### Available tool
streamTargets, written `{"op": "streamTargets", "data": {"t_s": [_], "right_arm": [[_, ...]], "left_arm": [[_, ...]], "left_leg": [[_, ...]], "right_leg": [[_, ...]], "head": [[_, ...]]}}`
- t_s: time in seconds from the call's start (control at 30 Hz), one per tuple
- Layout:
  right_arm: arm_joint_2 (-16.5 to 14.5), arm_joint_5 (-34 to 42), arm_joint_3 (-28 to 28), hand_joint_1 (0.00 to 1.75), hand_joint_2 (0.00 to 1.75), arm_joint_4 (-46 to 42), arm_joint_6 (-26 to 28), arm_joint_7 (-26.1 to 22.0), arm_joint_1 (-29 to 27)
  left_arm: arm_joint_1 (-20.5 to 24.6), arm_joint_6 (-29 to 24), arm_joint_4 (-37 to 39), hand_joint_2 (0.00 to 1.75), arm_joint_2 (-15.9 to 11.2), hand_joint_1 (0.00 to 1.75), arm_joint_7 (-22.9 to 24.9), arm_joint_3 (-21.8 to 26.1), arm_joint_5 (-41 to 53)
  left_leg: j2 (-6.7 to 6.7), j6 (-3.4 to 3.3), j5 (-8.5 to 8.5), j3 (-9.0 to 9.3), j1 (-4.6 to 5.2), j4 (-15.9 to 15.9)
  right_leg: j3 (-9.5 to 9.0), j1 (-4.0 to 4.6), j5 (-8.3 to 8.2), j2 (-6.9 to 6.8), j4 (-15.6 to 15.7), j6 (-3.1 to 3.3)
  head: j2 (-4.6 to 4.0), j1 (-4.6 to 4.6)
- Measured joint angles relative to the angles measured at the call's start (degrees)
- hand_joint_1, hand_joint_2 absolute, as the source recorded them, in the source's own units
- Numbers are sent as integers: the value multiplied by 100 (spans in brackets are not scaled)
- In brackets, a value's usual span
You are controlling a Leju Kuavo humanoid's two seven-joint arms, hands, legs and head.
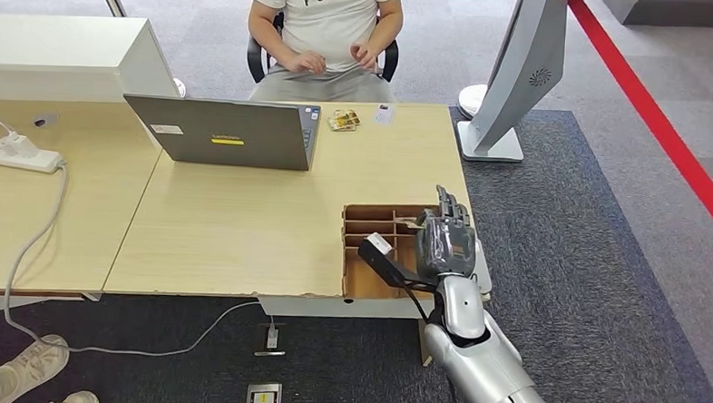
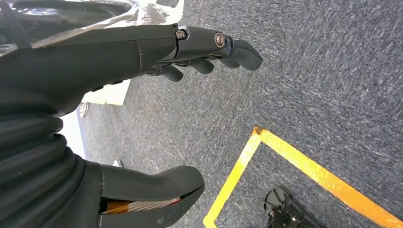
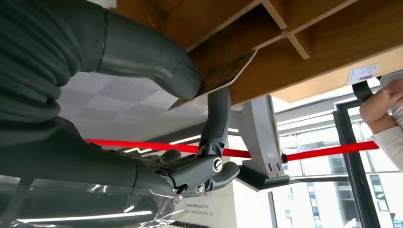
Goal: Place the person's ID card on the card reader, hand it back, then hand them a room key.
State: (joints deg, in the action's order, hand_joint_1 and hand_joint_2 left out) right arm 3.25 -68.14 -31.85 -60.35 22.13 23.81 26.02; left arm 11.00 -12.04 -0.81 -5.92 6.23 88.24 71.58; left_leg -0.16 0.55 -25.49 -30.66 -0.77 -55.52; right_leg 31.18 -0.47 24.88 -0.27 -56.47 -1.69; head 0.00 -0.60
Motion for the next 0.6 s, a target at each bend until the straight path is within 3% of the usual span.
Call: {"op": "streamTargets", "data": {"t_s": [0.27,0.6], "right_arm": [[-14,-71,-1,158,175,32,6,100,8],[-67,-86,0,175,175,154,146,98,39]], "left_arm": [[0,15,0,175,0,0,-39,0,-6],[0,10,-1,175,0,0,-70,0,-52]], "left_leg": [[0,0,0,1,0,0],[0,0,0,1,0,0]], "right_leg": [[-1,0,0,0,0,0],[-1,0,0,0,0,0]], "head": [[0,0],[0,1]]}}
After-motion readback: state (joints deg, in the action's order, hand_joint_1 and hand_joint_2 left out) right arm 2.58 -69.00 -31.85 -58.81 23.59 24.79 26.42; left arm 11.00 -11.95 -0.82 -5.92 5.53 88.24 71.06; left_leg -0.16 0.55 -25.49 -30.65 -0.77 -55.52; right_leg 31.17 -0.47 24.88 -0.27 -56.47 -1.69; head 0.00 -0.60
